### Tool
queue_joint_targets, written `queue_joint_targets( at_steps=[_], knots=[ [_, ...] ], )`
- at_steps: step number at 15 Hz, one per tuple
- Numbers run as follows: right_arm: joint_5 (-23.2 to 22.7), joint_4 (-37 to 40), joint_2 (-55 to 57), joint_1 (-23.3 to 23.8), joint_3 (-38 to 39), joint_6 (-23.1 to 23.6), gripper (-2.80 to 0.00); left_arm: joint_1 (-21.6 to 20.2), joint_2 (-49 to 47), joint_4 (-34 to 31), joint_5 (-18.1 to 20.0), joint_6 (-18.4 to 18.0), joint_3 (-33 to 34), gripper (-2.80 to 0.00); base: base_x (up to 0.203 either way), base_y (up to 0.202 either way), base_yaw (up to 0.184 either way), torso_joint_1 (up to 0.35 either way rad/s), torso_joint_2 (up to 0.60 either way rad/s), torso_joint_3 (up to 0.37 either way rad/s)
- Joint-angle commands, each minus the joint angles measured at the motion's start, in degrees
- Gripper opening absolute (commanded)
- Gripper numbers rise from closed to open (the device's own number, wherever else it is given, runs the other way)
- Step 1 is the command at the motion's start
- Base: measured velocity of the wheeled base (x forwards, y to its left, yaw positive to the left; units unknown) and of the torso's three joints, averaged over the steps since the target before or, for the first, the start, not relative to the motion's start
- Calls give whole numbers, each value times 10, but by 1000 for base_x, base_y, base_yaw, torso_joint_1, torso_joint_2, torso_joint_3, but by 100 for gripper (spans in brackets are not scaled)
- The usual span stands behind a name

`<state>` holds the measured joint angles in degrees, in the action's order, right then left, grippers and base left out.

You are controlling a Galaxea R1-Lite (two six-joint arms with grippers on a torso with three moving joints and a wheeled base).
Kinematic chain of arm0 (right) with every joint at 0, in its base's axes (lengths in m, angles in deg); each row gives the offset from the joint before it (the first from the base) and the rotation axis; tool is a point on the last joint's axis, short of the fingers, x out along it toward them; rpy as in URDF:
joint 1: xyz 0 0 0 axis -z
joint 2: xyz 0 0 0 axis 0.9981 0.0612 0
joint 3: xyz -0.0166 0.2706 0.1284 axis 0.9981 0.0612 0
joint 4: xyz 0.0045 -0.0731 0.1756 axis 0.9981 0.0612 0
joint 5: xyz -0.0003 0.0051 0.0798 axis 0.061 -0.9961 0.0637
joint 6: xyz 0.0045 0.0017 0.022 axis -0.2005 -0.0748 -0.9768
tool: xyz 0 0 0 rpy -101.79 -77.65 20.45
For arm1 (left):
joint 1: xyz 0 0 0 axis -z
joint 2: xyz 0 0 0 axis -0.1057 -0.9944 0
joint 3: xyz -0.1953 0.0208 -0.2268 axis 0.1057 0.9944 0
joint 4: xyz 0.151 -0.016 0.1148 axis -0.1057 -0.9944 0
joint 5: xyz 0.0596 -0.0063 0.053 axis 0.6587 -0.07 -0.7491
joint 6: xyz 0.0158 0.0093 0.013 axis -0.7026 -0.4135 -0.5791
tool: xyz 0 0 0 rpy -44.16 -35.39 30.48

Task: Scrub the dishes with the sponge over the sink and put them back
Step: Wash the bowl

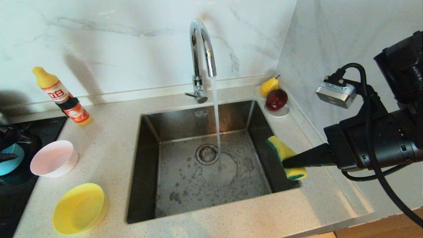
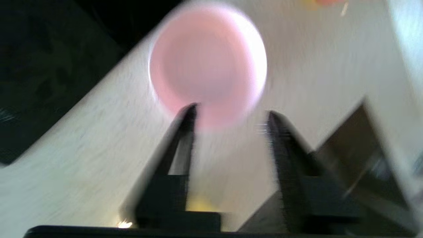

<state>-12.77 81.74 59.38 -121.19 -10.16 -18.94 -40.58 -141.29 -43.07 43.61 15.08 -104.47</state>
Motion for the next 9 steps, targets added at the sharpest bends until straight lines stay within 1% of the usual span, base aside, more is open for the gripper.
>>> queue_joint_targets(
  at_steps=[1, 3, 4, 5, 7, 8, 9],
  knots=[
    [-2, 2, 0, 0, 1, -2, -280, 17, 45, -56, 3, -65, 1, -280, 0, 0, 0, 0, 0, 0],
    [-1, 1, -1, 0, 4, -2, -280, 30, 65, -120, 5, -126, 11, -280, 0, 0, 0, 0, 0, 0],
    [-1, 1, -1, 0, 4, -2, -280, 39, 75, -134, 5, -149, 27, -280, 0, 0, 0, 0, 0, 0],
    [-1, 1, -1, 0, 4, -2, -280, 48, 88, -140, 5, -172, 53, -280, 0, 0, 0, 0, 0, 0],
    [-2, 1, -2, 0, 6, -2, -280, 65, 110, -139, 2, -230, 113, -280, 0, 0, 0, 0, 0, 0],
    [-2, 1, -3, 0, 6, -2, -280, 69, 117, -138, 2, -253, 139, 0, 0, 0, 0, 0, 0, 0],
    [-2, 1, -3, 0, 6, -2, -280, 74, 119, -137, 2, -263, 161, 0, 0, 0, 0, 0, 0, 0]
  ],
)
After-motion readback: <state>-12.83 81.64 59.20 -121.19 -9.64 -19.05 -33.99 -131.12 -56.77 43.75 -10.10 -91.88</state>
